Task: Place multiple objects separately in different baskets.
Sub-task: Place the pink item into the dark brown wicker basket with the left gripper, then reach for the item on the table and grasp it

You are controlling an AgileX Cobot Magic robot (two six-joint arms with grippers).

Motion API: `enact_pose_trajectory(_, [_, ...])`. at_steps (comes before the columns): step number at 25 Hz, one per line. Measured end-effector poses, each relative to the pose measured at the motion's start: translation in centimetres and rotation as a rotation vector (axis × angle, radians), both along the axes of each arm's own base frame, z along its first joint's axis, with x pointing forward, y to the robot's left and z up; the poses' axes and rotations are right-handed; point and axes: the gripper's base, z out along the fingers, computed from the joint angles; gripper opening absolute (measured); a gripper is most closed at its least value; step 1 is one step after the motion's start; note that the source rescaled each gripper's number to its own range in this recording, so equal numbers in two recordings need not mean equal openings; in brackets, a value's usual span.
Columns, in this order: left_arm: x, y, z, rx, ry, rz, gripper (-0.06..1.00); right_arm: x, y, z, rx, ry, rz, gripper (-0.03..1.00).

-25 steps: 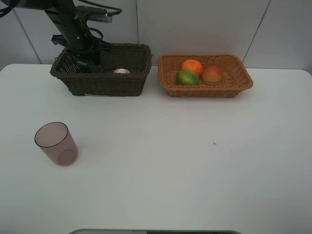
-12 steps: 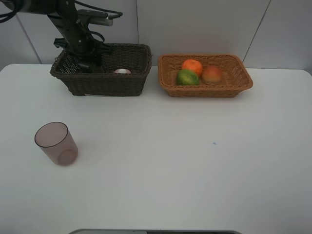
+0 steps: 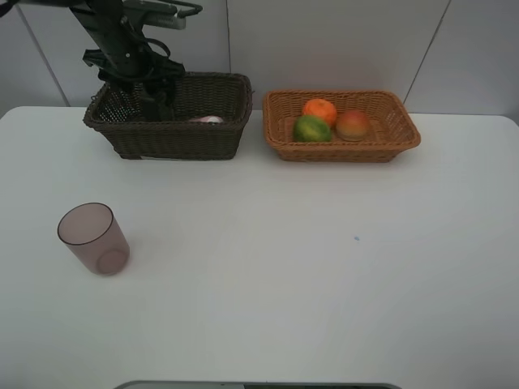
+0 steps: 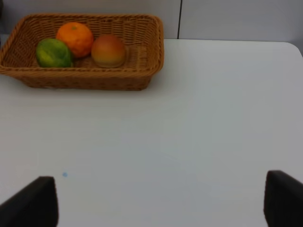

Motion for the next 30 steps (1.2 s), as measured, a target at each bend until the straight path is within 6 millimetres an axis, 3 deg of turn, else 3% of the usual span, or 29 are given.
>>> enact_pose_trajectory(6, [-2.7,-0.7,6.0,0.017,-0.002,-0.021,1.0,0.0,0.0,0.0,0.0,0.0,0.0,0.86])
enact_pose_trajectory(10, [-5.6,-1.6,9.2,0.013,-0.018,-0.055,1.0,0.0,0.0,0.0,0.0,0.0,0.0,0.86])
enact_pose_trajectory(14, [-9.1,-1.6,10.3,0.015,-0.002,-0.08,1.0,0.0,0.0,0.0,0.0,0.0,0.0,0.86])
enact_pose_trajectory(23, [-17.8,-0.8,8.5,0.051,0.141,-0.142,1.0,0.0,0.0,0.0,0.0,0.0,0.0,0.86])
enact_pose_trajectory(30, [-23.2,-1.2,6.3,0.08,0.252,-0.227,1.0,0.0,0.0,0.0,0.0,0.0,0.0,0.86])
